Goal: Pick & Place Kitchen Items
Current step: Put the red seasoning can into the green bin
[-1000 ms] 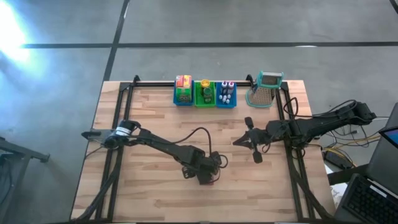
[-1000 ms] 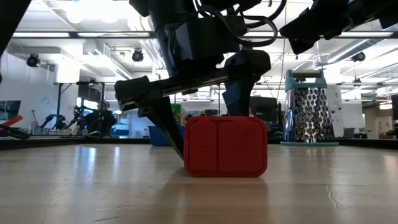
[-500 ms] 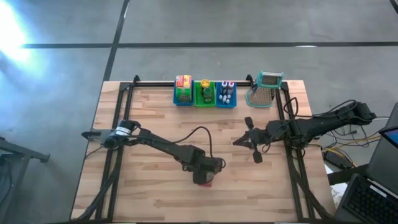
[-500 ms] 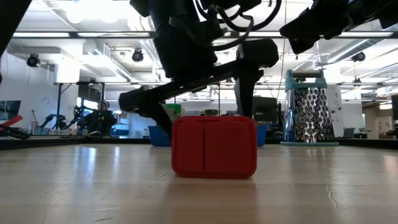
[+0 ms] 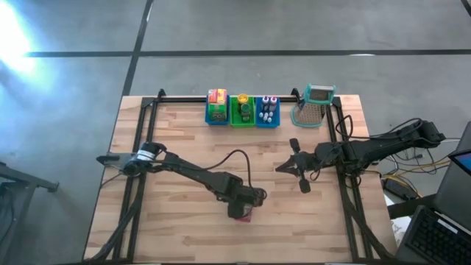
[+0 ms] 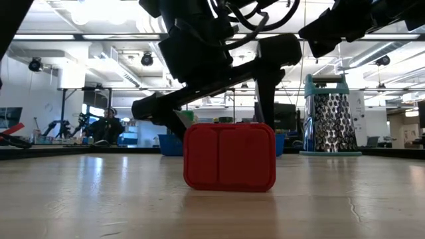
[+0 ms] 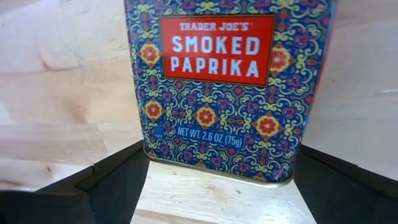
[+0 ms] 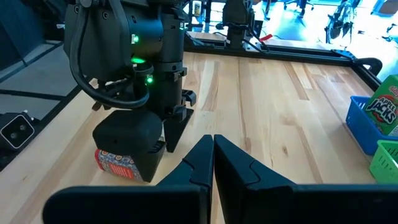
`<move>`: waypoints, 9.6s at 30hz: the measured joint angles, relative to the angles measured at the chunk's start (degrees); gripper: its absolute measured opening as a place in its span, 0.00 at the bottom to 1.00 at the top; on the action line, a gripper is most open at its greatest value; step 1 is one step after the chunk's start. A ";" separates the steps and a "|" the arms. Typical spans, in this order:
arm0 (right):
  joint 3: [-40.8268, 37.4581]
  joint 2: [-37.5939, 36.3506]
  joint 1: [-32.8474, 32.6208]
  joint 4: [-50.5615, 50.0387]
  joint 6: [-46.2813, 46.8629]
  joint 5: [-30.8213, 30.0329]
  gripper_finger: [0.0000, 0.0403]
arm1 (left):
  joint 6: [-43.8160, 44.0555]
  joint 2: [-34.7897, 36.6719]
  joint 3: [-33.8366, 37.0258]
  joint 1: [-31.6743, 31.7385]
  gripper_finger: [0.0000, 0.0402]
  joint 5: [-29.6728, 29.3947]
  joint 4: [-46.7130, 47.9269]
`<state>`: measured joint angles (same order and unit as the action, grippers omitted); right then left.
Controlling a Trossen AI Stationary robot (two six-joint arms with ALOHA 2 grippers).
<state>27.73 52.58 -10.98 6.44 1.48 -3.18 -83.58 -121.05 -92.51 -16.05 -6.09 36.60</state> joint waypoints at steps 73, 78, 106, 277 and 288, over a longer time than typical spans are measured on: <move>-0.04 0.02 0.02 1.60 -0.06 0.00 0.02 | 7.73 0.00 -0.07 -0.57 0.94 9.66 -5.70; -0.04 0.02 0.02 1.99 -0.16 0.00 0.02 | 7.77 0.00 -0.07 -0.61 0.94 9.68 -5.75; -0.04 0.02 0.04 5.05 -3.57 -3.02 0.02 | 27.46 -0.20 -0.07 -1.40 0.94 8.53 3.11; 29.92 16.90 -22.59 -44.16 5.24 -32.42 0.54 | 62.53 5.03 -8.62 28.02 0.90 65.93 -1.99; 29.92 16.85 -8.58 -44.12 2.17 -22.61 0.54 | 51.69 18.86 -5.48 27.89 0.90 56.84 15.60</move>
<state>57.65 69.43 -19.57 -37.68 3.65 -25.79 -31.89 -102.19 -97.99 11.84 50.76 52.20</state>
